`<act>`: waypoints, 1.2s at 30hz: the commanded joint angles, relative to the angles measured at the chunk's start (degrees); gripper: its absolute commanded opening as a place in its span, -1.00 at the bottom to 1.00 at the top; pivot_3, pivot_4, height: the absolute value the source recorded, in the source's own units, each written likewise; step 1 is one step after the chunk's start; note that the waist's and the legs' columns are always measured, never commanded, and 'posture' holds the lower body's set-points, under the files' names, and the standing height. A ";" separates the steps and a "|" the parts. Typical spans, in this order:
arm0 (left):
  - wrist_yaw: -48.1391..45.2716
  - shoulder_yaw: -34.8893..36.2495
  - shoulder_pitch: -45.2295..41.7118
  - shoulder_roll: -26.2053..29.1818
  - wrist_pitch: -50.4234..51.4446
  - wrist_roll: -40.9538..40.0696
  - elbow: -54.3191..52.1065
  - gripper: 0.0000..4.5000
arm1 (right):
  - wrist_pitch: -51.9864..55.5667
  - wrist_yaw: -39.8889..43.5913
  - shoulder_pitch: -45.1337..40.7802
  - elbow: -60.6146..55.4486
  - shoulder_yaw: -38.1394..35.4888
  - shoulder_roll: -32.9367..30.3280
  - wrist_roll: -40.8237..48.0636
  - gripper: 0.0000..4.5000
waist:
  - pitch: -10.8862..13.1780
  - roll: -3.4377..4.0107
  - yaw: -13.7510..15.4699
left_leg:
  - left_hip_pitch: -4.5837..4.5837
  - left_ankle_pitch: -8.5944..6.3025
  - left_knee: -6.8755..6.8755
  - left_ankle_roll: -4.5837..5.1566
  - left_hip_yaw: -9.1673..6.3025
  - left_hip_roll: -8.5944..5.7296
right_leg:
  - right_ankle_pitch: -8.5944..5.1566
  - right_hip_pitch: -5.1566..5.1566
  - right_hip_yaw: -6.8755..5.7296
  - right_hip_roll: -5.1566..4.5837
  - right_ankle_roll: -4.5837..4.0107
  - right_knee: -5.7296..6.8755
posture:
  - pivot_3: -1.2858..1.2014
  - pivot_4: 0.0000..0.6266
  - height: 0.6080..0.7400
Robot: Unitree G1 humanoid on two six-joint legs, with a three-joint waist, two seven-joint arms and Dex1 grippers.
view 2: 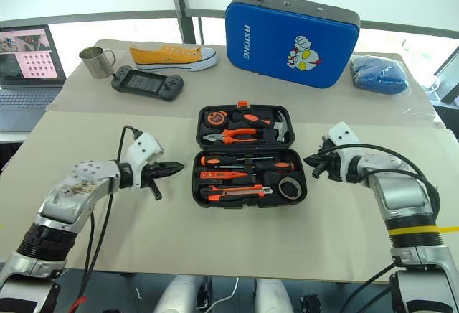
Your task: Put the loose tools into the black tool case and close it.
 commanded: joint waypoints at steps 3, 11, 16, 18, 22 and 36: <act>-1.64 -2.25 -0.93 -1.36 -2.10 1.59 0.26 -0.97 | -1.87 3.05 1.23 -5.35 2.80 0.69 -0.66 -1.00 | 0.00 0.00 -0.02 | 0.01 0.00 0.00 0.00 0.00 -0.01 | 0.00 0.01 0.00 0.00 0.00 0.00 | 0.03 -0.52 1.00; -6.52 -1.72 -0.10 -1.47 -0.25 -1.21 -4.74 -0.97 | -0.58 4.91 4.71 -13.95 2.25 0.85 1.64 -1.00 | 0.00 0.01 -0.38 | 0.01 0.00 -0.02 -0.01 -0.02 0.02 | 0.00 -0.02 0.00 0.03 -0.01 0.02 | 0.03 -0.52 1.00; -10.88 -1.20 3.89 2.27 0.93 -3.00 -10.28 -0.97 | -0.11 7.26 11.14 -22.09 1.01 -1.67 3.05 -1.00 | -0.01 0.01 -0.36 | -0.01 -0.01 -0.07 0.01 -0.03 0.08 | 0.00 -0.03 -0.01 0.01 -0.01 0.02 | 0.03 -0.52 1.00; -11.52 -1.07 5.38 3.26 1.48 -3.61 -12.60 -0.97 | 0.58 7.50 13.66 -24.82 -0.11 -2.23 3.97 -1.00 | -0.01 0.01 -0.35 | 0.00 -0.01 -0.10 0.01 -0.03 0.09 | 0.00 -0.01 -0.01 0.01 -0.01 0.02 | 0.03 -0.52 1.00; -13.53 -0.52 9.81 6.29 1.93 -4.46 -17.62 -0.97 | 1.39 8.19 20.17 -31.28 -2.24 -4.15 5.48 -1.00 | -0.01 0.01 -0.23 | 0.00 -0.01 -0.09 0.01 -0.04 0.09 | 0.00 0.00 -0.01 0.00 0.00 -0.03 | 0.03 -0.52 1.00; -9.89 4.86 21.48 11.71 4.60 -4.01 -23.14 -0.97 | 2.48 5.93 35.38 -38.94 -11.32 -7.74 7.09 -1.00 | -0.02 0.01 -0.18 | 0.10 0.00 -0.02 0.00 -0.05 0.12 | -0.01 0.10 0.00 0.02 0.00 -0.03 | 0.03 -0.52 1.00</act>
